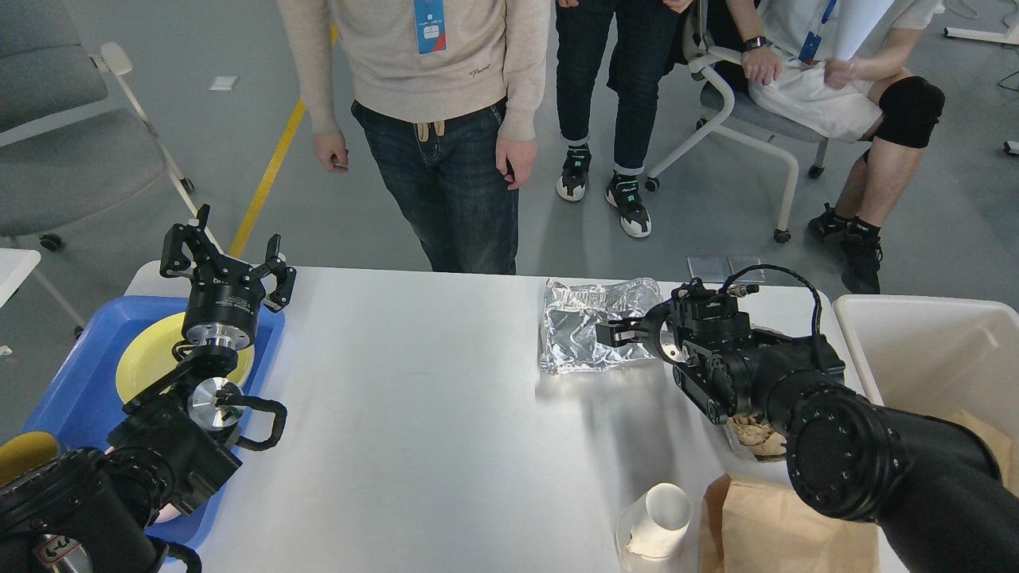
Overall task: Tidy desktop
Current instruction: 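Lower the right gripper and grasp the crumpled foil packet, then lift the foil packet with the right gripper and drop it in the white bin, then move the right gripper over the clear plastic bag of snacks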
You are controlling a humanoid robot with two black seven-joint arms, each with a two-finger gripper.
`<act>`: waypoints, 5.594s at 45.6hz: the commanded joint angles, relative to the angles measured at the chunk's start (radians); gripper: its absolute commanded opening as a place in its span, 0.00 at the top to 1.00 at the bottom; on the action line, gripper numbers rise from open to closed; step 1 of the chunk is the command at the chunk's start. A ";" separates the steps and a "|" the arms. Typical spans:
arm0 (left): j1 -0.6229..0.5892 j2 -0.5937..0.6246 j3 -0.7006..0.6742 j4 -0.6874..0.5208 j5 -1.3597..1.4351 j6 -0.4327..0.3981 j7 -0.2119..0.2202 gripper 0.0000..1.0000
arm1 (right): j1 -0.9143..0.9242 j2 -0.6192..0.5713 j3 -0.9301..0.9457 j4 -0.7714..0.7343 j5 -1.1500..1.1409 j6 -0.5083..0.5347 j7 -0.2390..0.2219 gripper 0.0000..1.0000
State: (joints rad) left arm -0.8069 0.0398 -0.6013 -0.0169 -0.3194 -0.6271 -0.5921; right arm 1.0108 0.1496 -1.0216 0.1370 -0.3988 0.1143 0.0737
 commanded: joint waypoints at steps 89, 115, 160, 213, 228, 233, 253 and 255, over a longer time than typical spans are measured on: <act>0.002 0.000 0.000 0.000 0.000 0.001 0.000 0.03 | -0.063 -0.013 -0.005 -0.037 0.005 0.001 0.003 1.00; 0.000 0.000 0.000 0.000 0.000 0.001 0.000 0.03 | 0.549 -0.442 0.182 0.501 0.005 0.297 0.002 1.00; 0.000 0.000 0.000 0.000 0.000 0.000 0.000 0.03 | 0.114 -0.927 0.193 0.339 0.064 0.199 0.000 1.00; 0.000 0.000 0.000 0.000 0.000 0.000 0.000 0.03 | 0.291 -0.483 0.120 0.251 -0.024 0.241 0.006 0.00; 0.000 -0.001 0.000 0.000 0.000 0.000 0.000 0.03 | 0.768 -0.387 -0.011 0.751 -0.089 0.426 0.009 0.00; 0.000 0.000 0.000 0.000 0.000 0.000 0.000 0.03 | 0.890 -0.397 -0.009 0.860 -0.100 0.470 0.011 0.00; 0.000 0.000 0.000 0.000 0.000 0.000 0.000 0.03 | 1.128 -0.436 -0.009 0.955 -0.094 0.846 0.006 0.00; 0.000 0.000 0.000 0.000 0.000 0.000 0.000 0.03 | 1.128 -0.438 -0.014 0.955 -0.094 0.846 0.005 0.00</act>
State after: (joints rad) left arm -0.8068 0.0399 -0.6013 -0.0169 -0.3189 -0.6266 -0.5921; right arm 2.1262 -0.2806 -1.0259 1.0951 -0.4945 0.9407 0.0812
